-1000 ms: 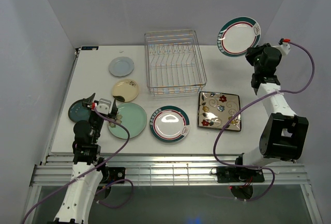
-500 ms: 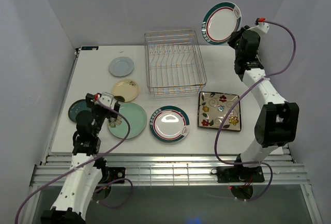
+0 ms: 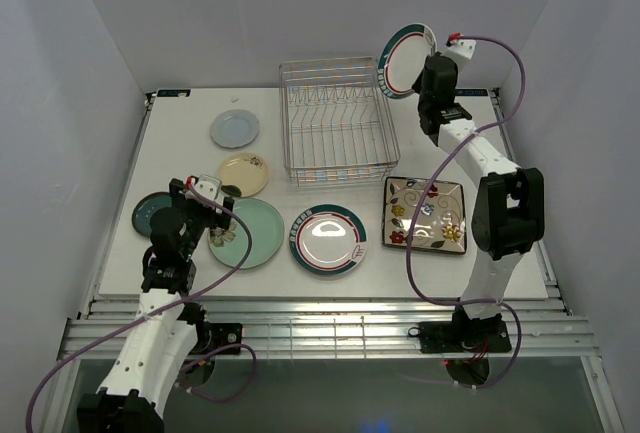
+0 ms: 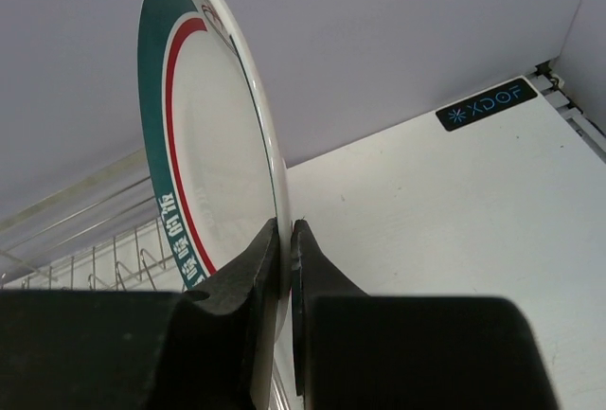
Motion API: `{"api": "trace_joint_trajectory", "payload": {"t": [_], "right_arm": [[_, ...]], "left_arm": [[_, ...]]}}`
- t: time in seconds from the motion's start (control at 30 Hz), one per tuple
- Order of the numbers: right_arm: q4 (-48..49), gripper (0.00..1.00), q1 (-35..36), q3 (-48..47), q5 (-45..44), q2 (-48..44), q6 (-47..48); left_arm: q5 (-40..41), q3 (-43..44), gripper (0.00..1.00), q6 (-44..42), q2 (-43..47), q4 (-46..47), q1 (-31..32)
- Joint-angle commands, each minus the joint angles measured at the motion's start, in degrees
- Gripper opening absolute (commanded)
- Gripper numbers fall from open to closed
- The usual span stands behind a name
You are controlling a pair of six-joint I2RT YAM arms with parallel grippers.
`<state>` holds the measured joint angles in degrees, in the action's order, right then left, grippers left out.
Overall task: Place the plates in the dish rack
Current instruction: Insert the plate into the dish rack.
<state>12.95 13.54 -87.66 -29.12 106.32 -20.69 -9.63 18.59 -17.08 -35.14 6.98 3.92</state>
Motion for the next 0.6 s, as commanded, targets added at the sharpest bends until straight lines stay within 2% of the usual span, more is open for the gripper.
{"api": "trace_joint_trajectory", "payload": {"t": [0.0, 0.37, 0.57], "right_arm": [[5.4, 0.08, 1.1, -6.7, -5.6, 0.2, 3.2], [5.5, 0.08, 7.5, -12.7, -15.7, 5.1, 17.4], [4.0, 0.08, 8.1, -13.9, -16.8, 5.8, 20.4]], "left_arm": [[-0.4, 2.3, 0.98, 1.7, 0.0, -0.2, 0.2], [-1.4, 1.4, 0.98, 2.1, 0.5, 0.6, 0.2], [-1.4, 1.4, 0.98, 1.7, 0.5, 0.7, 0.2]]}}
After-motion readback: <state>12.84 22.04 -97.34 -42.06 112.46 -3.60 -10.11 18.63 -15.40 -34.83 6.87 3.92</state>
